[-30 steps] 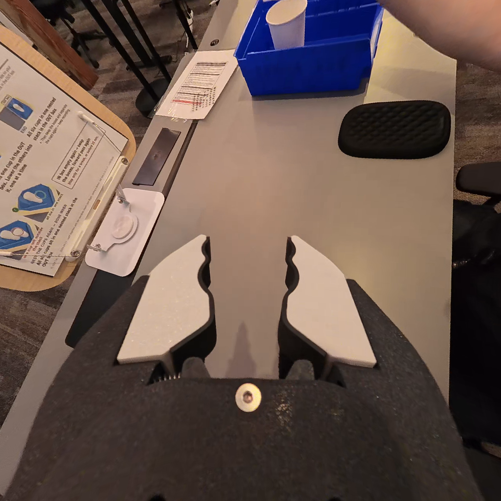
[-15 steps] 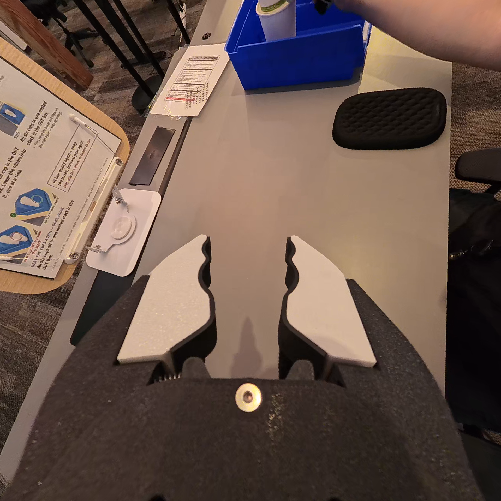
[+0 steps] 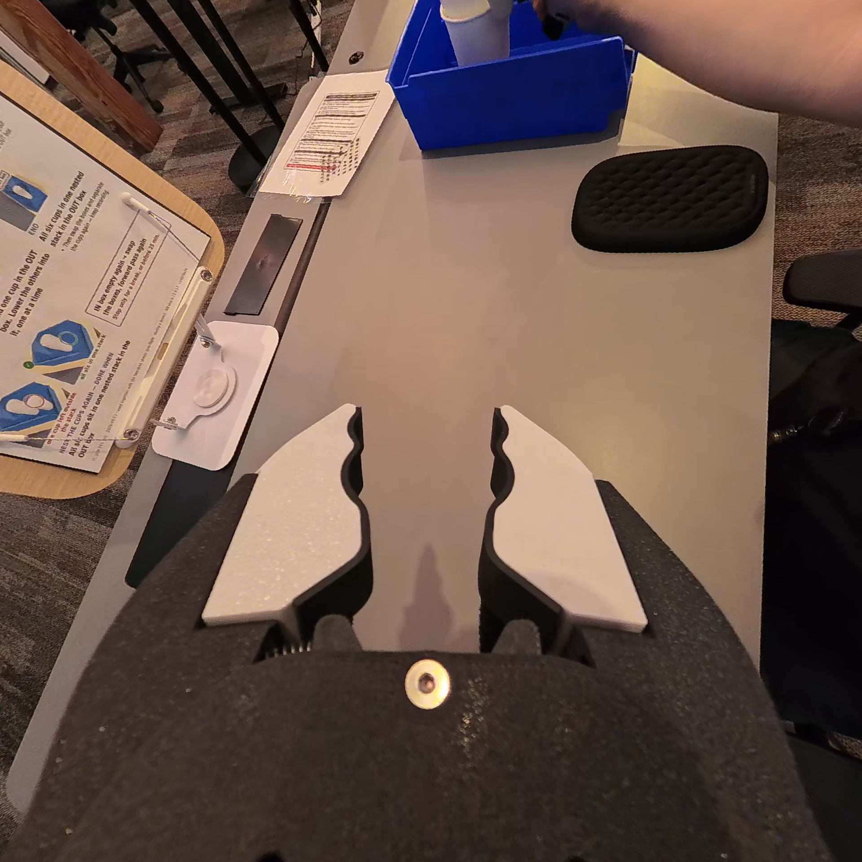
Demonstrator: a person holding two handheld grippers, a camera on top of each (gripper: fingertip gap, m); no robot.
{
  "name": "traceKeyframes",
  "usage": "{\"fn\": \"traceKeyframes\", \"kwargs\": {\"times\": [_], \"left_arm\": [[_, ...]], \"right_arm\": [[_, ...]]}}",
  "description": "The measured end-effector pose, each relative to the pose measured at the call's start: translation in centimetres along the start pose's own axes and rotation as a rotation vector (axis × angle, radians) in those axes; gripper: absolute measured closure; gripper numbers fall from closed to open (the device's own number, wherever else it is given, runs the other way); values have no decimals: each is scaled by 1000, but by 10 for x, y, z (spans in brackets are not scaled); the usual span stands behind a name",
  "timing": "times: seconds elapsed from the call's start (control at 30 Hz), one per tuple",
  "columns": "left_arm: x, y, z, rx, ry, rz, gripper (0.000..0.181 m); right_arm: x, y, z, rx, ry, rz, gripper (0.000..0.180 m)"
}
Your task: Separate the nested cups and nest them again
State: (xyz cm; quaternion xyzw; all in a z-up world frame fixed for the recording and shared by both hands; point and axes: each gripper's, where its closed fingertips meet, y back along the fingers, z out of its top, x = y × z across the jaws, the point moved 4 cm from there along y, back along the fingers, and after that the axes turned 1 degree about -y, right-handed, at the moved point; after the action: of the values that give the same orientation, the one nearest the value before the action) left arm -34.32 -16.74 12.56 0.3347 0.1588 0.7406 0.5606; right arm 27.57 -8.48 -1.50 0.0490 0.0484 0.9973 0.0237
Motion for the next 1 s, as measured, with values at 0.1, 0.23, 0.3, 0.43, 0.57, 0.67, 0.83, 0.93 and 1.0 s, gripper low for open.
{"fn": "traceKeyframes", "kwargs": {"times": [0.1, 0.23, 0.3, 0.43, 0.57, 0.67, 0.83, 0.93, 1.0], "left_arm": [[0, 2, 0, -3, 0, 3, 128], [0, 5, 1, -12, 0, 9, 129], [1, 6, 1, -15, -2, 14, 129], [2, 8, 3, -21, -1, 20, 129], [1, 9, 3, -19, -3, 21, 129], [2, 10, 2, -12, -3, 26, 129], [11, 17, -4, 2, 21, 73, 129], [28, 29, -21, 38, 62, 152, 128], [45, 42, -42, 81, 122, 205, 128]], "right_arm": [[-1, 2, 1, -2, 11, -25, 78], [2, 8, 4, -9, 56, -32, 69], [5, 8, 1, 16, 60, -15, 69], [8, 6, -10, 82, 74, 3, 70], [13, 9, -12, 85, 79, 23, 69], [19, 17, 6, 18, 46, 47, 69], [46, 37, 82, -124, 73, 52, 73], [86, 45, 121, -115, 149, 107, 75], [120, 49, 140, -125, 196, 177, 80]]}}
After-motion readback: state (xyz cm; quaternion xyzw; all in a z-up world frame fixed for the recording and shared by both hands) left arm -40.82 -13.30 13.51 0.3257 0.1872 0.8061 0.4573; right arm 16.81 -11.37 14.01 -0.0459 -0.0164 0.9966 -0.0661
